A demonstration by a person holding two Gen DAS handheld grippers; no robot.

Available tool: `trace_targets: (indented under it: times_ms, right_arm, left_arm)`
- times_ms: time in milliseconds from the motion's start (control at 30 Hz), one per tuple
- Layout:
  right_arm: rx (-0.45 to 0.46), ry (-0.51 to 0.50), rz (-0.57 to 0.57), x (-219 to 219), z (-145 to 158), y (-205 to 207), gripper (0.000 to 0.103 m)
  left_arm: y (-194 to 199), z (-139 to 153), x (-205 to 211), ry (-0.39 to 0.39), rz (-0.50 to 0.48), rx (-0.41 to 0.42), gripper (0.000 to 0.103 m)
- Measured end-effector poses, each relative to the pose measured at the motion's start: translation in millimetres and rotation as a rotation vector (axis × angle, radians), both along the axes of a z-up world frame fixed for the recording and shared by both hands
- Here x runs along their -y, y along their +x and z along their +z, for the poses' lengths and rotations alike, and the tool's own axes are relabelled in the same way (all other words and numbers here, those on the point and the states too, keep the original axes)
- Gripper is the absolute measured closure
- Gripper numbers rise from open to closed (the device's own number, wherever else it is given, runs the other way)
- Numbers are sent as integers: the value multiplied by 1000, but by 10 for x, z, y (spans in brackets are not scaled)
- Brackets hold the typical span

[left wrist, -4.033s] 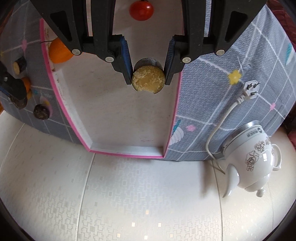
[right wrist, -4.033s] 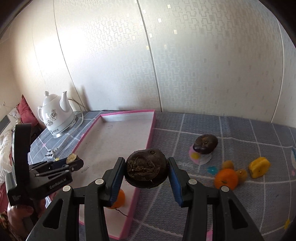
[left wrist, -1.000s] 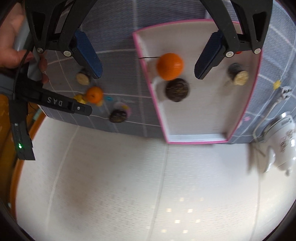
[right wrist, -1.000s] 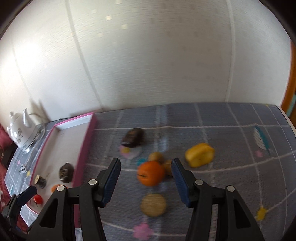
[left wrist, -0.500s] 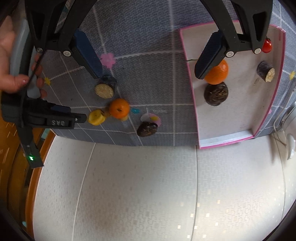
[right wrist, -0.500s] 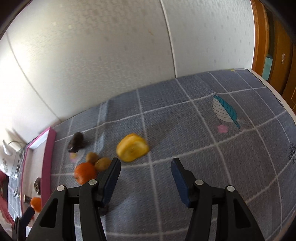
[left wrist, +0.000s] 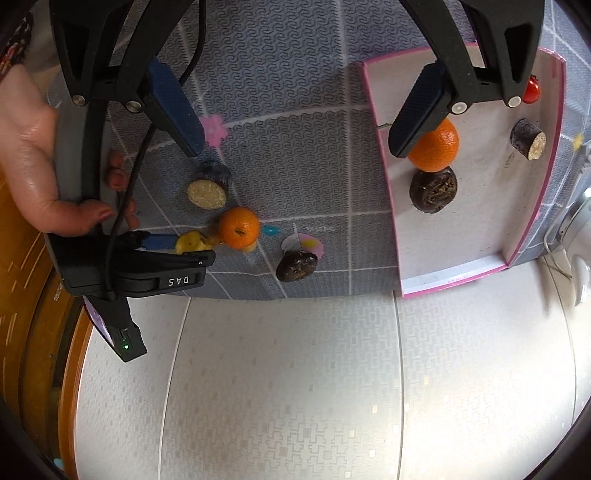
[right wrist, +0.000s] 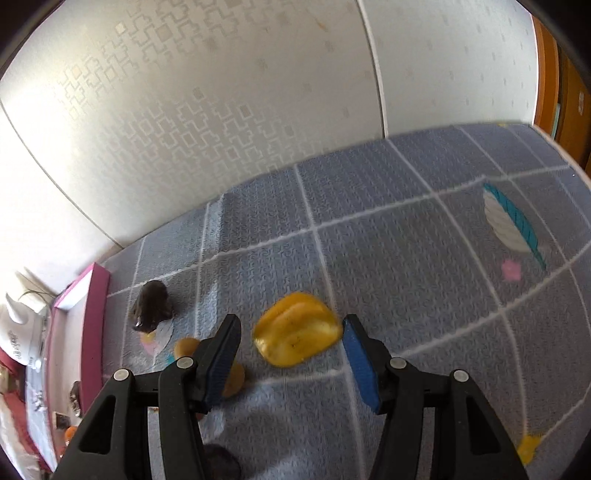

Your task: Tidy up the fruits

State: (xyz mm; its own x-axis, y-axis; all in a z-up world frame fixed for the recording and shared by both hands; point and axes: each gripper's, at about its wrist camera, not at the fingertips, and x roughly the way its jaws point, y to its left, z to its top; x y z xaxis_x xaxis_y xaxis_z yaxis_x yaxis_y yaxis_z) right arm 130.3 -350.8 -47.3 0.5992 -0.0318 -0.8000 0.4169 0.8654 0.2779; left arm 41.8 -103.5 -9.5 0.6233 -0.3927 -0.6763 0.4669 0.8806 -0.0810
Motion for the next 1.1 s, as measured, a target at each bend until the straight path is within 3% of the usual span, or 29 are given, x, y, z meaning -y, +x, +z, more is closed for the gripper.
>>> trace_targets:
  times_ms: [67,267,1100]
  right_arm:
    - [-12,-37,0,-37,2,36,53]
    - [-27,-17,-18,36,38,-47,54]
    - [-27,78,-109,449,133,-619,54]
  left_arm:
    - [18,-3,-19,-8,7,-3,2]
    - [78,-14,-18,-38,21,-31,2]
    - [188,-128,586,-16,-65,-63,2]
